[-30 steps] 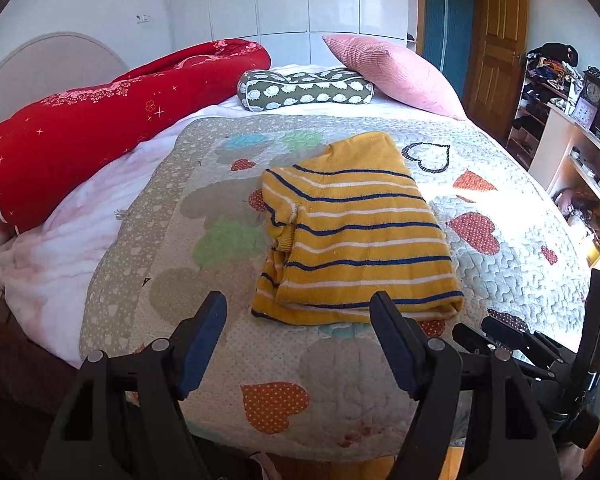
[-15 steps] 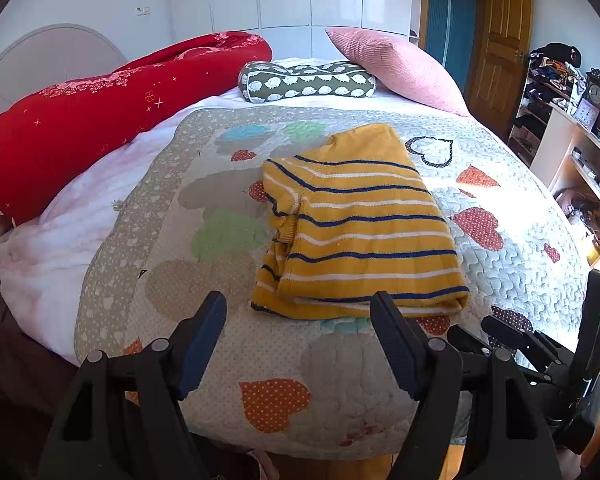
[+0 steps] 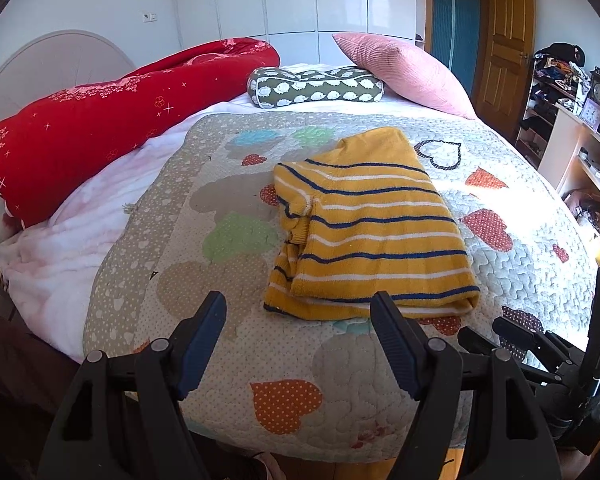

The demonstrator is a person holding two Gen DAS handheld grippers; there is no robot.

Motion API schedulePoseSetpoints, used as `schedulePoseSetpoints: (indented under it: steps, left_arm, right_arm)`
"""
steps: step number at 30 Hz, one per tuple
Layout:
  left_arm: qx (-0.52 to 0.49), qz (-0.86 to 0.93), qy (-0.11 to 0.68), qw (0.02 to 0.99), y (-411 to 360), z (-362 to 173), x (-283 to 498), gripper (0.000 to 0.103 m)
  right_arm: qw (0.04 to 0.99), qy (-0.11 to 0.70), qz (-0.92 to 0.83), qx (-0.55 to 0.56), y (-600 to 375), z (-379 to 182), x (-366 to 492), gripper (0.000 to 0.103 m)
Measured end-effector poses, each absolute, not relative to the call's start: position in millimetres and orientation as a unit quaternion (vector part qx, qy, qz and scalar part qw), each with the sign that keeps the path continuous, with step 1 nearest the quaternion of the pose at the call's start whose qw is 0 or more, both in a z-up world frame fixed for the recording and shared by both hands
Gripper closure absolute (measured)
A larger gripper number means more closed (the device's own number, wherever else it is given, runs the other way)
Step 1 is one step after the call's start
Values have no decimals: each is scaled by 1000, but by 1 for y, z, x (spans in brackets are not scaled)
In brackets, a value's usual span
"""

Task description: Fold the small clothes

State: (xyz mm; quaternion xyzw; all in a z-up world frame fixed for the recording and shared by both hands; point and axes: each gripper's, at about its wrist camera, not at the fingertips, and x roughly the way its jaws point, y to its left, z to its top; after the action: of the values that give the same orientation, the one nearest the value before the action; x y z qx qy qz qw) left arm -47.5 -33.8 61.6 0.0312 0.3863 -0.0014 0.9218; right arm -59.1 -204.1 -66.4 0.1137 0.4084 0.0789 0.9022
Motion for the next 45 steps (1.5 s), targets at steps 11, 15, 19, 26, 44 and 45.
schedulePoseSetpoints:
  steps: [11,15,19,26,44,45]
  left_arm:
    - [23,5,388,922,-26,59,-49,29]
    - [17,5,388,921,-21,58,-49,29]
    - [10,8,387,922,-14,58,-50,29]
    - [-12,14,390,921,4,54,-49,29]
    - [-52,41,392,918,47,49,-54,29]
    - [-53,43,392,917,49,49,-54,28]
  right_arm:
    - [902,410,74,110,-200,-65,-63,42]
    - [902,411,71,107,-199,-64,-64,42]
    - [903,411,67,104,-197,-61,-65,42]
    - [919,375,44,111,-205,-41,-69,42]
    - [908,407,72,63,-151,-44,38,42]
    - [910,407,69,51,-147,-47,39,41]
